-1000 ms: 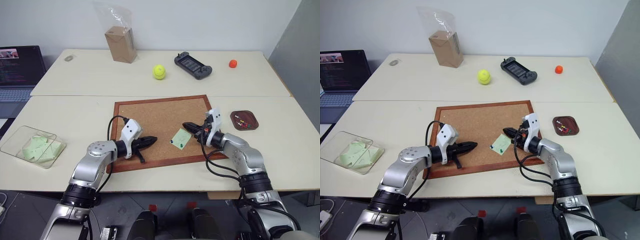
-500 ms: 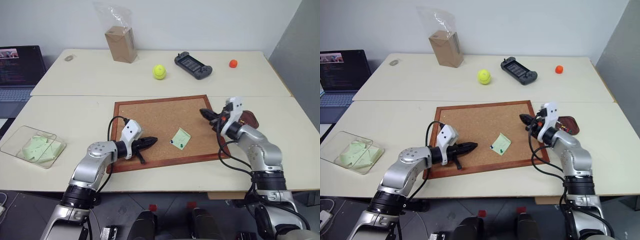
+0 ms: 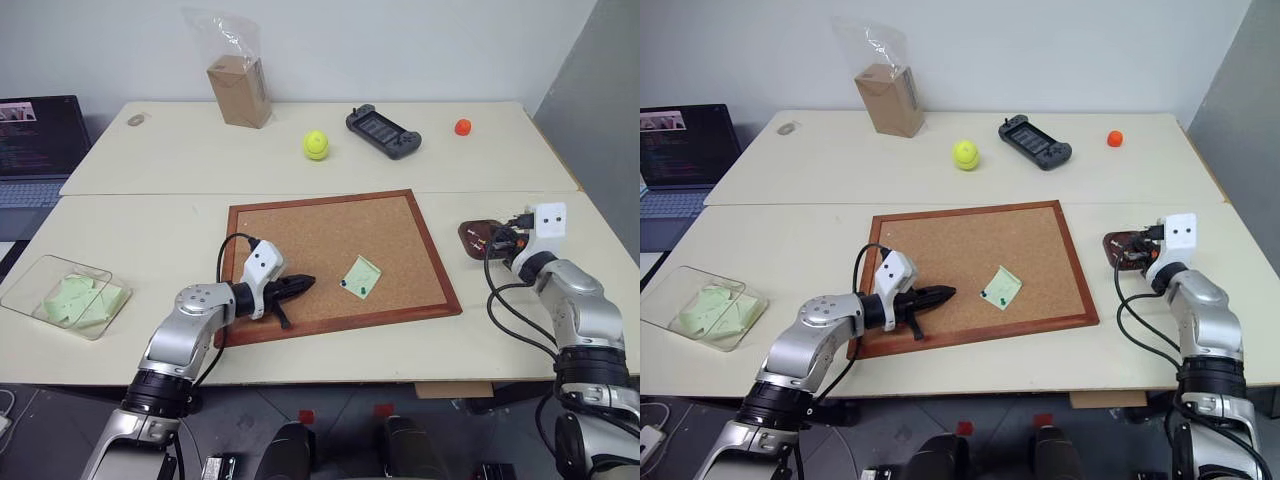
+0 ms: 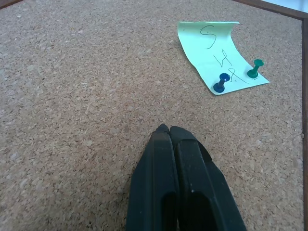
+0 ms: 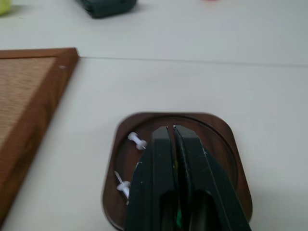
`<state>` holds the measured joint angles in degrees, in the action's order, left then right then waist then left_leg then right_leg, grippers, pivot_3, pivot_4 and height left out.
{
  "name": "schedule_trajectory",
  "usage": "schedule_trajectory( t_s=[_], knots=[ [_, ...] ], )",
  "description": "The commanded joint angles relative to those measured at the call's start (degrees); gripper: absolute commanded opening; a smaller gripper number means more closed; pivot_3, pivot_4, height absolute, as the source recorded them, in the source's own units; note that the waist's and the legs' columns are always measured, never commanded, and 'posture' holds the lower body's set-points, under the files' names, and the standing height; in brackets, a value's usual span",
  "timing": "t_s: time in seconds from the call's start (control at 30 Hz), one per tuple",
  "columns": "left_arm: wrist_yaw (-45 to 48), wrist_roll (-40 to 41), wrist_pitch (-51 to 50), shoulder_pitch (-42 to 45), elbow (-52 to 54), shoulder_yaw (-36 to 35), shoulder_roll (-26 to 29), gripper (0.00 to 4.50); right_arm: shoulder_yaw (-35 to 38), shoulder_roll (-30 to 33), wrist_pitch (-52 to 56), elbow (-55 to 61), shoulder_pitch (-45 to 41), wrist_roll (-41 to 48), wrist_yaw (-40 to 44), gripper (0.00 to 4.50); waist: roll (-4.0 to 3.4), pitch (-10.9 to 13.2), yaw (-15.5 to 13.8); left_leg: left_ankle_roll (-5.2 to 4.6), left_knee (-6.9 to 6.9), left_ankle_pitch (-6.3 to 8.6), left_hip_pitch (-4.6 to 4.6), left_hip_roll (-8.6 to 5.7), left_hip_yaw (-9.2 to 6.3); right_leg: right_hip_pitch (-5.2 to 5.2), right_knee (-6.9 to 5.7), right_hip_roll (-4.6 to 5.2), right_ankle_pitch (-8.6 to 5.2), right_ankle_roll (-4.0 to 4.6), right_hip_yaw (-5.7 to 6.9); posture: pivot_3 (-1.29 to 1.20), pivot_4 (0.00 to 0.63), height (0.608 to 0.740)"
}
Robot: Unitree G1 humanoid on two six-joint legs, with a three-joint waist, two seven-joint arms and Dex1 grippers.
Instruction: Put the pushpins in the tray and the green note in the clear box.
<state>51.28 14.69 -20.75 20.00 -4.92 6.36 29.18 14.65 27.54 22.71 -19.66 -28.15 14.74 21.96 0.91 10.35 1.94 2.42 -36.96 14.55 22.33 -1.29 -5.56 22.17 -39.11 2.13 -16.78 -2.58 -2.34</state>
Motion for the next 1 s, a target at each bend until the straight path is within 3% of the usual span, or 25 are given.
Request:
schedule_trajectory(
  t_s=[0.03, 0.2, 0.63, 1.0],
  knots=[
    [0.89, -0.81, -0.22, -0.47, -0.50, 1.43, -0.05, 0.00, 1.89, 0.10, -2.76, -2.04, -3.25, 0.93, -0.29, 0.05, 0.00, 0.00, -0.03, 0.00, 0.00, 0.00, 0.00, 0.00, -0.01, 0.00, 0.00, 0.00, 0.00, 0.00, 0.00, 0.00, 0.150, 0.740],
    [0.87, -0.74, -0.39, -0.74, -0.11, 1.29, 0.03, 0.00, 1.96, 0.20, -4.77, -6.32, -5.43, 0.80, -0.10, 0.05, 0.00, 0.00, -0.04, 0.00, 0.01, 0.00, 0.02, 0.00, -0.03, 0.00, 0.02, 0.00, 0.00, 0.00, 0.03, 0.00, 0.150, 0.740],
    [0.74, -0.73, -0.49, -0.66, 0.13, 1.02, 0.04, 0.00, 1.70, 0.53, -7.21, -10.72, -7.52, 0.44, 0.05, 2.64, -0.01, 0.00, -0.03, 0.00, 0.02, 0.00, 0.02, 0.00, 0.00, 0.01, 0.04, 0.01, 0.00, 0.00, 0.01, 0.00, 0.150, 0.740],
    [1.16, -0.97, -0.14, 0.50, -1.08, 1.42, -0.33, 0.00, 3.83, -0.34, -2.96, -7.67, -6.18, 4.50, 1.27, 2.64, -0.01, 0.00, -0.04, 0.00, 0.02, 0.00, 0.03, 0.00, -0.01, 0.01, 0.04, 0.01, 0.00, 0.00, 0.01, 0.00, 0.150, 0.740]
  ],
)
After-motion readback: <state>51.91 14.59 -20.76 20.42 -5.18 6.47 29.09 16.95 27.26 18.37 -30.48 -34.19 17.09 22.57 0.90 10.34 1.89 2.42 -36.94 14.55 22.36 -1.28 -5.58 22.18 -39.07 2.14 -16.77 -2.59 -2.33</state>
